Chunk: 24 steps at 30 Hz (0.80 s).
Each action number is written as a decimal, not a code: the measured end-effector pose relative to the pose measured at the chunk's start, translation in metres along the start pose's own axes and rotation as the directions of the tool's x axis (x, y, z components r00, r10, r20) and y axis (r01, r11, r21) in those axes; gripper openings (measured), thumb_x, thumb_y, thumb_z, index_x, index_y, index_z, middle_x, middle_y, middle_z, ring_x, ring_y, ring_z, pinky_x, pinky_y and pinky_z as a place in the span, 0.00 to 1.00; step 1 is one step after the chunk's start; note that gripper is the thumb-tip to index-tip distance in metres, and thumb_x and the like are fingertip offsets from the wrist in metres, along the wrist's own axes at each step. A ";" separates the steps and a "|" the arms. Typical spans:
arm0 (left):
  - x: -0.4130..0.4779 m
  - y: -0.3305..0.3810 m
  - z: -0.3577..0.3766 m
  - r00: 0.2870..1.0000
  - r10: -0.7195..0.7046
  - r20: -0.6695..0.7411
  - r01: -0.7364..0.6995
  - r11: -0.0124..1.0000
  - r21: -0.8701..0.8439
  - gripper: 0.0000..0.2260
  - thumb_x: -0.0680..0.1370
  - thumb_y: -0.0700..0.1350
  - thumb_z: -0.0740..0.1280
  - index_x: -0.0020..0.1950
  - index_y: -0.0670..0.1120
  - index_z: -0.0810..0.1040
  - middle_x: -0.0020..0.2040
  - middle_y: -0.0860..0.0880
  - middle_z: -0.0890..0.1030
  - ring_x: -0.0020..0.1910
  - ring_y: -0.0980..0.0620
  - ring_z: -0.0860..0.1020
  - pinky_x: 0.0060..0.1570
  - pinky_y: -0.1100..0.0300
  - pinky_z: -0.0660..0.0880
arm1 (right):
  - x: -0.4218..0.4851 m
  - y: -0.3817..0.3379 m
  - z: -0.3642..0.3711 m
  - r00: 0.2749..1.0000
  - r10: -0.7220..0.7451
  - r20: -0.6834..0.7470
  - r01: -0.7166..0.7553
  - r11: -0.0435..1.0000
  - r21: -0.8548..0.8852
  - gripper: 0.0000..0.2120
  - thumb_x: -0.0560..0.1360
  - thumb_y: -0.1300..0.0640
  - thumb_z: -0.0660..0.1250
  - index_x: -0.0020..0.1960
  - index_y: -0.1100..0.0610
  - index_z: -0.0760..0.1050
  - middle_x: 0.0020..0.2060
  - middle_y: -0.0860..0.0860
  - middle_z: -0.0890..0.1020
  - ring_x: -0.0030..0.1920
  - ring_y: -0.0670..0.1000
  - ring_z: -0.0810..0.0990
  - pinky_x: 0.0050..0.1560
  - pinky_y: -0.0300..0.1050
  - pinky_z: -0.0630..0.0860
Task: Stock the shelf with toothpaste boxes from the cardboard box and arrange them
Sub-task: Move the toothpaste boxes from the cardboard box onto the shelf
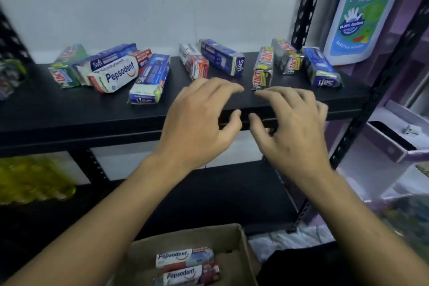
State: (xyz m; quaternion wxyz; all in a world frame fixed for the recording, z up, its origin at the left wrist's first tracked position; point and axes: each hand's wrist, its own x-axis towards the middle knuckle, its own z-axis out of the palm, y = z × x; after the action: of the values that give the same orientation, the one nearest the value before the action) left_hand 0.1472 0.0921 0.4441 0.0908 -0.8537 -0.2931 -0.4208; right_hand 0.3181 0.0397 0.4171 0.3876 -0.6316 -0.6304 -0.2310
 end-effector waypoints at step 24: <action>-0.467 -0.060 0.129 -0.054 -0.551 0.833 0.823 0.447 0.349 0.16 0.76 0.47 0.70 0.63 0.45 0.77 0.60 0.46 0.80 0.56 0.48 0.78 0.56 0.58 0.74 | -0.347 -0.028 0.255 0.097 -0.037 0.995 -0.166 0.985 0.052 0.23 0.73 0.52 0.68 0.68 0.52 0.72 0.64 0.52 0.77 0.61 0.55 0.76 0.57 0.47 0.74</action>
State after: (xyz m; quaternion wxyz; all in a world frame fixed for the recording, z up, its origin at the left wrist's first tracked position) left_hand -0.0231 -0.0049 -0.0028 -0.4170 -0.6568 -0.6240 0.0731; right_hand 0.2065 0.0219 0.0003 -0.0793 -0.6186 -0.7140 0.3181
